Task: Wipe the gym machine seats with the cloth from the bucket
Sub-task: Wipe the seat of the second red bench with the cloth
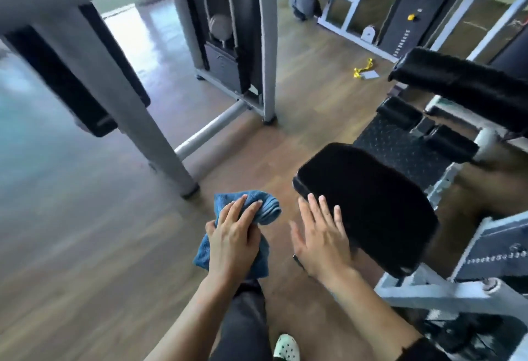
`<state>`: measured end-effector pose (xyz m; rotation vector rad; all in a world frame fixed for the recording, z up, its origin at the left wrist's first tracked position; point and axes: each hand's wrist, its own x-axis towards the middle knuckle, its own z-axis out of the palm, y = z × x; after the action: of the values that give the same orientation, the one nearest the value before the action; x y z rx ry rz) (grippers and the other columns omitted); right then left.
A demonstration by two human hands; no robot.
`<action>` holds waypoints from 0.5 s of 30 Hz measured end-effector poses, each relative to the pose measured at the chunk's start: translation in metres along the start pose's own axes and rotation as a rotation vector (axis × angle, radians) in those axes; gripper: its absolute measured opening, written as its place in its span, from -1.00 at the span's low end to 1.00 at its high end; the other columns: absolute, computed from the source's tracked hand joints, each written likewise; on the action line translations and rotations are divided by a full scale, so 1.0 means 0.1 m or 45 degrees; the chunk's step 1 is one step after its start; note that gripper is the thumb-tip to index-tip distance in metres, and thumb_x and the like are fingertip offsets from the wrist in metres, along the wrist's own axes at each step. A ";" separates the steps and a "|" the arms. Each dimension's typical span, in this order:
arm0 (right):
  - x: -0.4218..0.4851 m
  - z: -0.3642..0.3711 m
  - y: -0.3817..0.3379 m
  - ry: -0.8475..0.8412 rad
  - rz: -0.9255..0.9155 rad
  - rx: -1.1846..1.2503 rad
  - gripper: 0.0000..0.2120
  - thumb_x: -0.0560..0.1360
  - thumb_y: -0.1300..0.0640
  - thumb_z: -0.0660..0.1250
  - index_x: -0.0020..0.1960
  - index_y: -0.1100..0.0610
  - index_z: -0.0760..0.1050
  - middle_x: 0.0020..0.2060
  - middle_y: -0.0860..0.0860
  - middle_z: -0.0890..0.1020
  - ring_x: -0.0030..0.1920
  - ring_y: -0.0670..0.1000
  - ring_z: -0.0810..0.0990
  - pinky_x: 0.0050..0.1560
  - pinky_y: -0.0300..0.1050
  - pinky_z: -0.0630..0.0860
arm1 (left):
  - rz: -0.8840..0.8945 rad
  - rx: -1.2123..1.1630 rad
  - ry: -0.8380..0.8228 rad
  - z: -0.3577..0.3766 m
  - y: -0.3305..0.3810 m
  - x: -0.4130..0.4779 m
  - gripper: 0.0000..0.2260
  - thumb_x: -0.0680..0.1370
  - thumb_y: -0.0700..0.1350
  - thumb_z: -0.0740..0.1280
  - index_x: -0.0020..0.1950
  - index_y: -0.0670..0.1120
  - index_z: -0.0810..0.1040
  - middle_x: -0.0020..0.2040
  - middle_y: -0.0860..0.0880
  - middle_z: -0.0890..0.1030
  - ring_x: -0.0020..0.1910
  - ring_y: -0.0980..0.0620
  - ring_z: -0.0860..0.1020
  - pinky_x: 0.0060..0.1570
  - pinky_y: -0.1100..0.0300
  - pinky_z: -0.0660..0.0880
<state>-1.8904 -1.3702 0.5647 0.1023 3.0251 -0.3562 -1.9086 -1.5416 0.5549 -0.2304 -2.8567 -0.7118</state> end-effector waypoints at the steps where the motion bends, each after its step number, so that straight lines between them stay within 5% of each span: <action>1: -0.09 0.04 -0.15 -0.003 -0.069 0.000 -0.42 0.55 -0.14 -0.02 0.38 0.19 0.41 0.35 0.15 0.45 0.39 0.17 0.37 0.40 0.15 0.08 | -0.077 0.025 0.020 -0.11 -0.11 -0.19 -0.64 0.45 -0.04 0.15 0.18 0.04 0.58 0.24 -0.02 0.56 0.19 0.03 0.43 -0.11 0.02 0.37; 9: -0.77 0.31 -1.48 -0.164 -0.637 0.071 -0.28 0.48 -0.23 -0.22 0.51 0.09 0.19 0.50 0.07 0.19 0.52 0.08 0.06 0.47 0.05 -0.20 | -0.625 0.128 0.286 -1.06 -0.88 -1.56 -0.62 0.41 -0.03 0.16 0.16 0.05 0.60 0.20 -0.02 0.59 0.17 0.07 0.40 -0.14 0.02 0.40; 15: -1.44 0.60 -2.73 -0.266 -1.011 -0.008 -0.33 0.50 -0.23 -0.13 0.47 0.10 0.30 0.45 0.08 0.31 0.49 0.10 0.19 0.43 0.03 -0.15 | -0.970 0.149 0.445 -1.85 -1.51 -2.57 -0.59 0.40 -0.02 0.13 0.18 0.05 0.59 0.21 -0.02 0.58 0.16 -0.02 0.54 -0.11 -0.03 0.42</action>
<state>-1.7638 -1.6576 0.5839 -1.0769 2.7147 -0.3708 -1.6618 -1.7882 0.5913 0.9440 -2.5769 -0.6040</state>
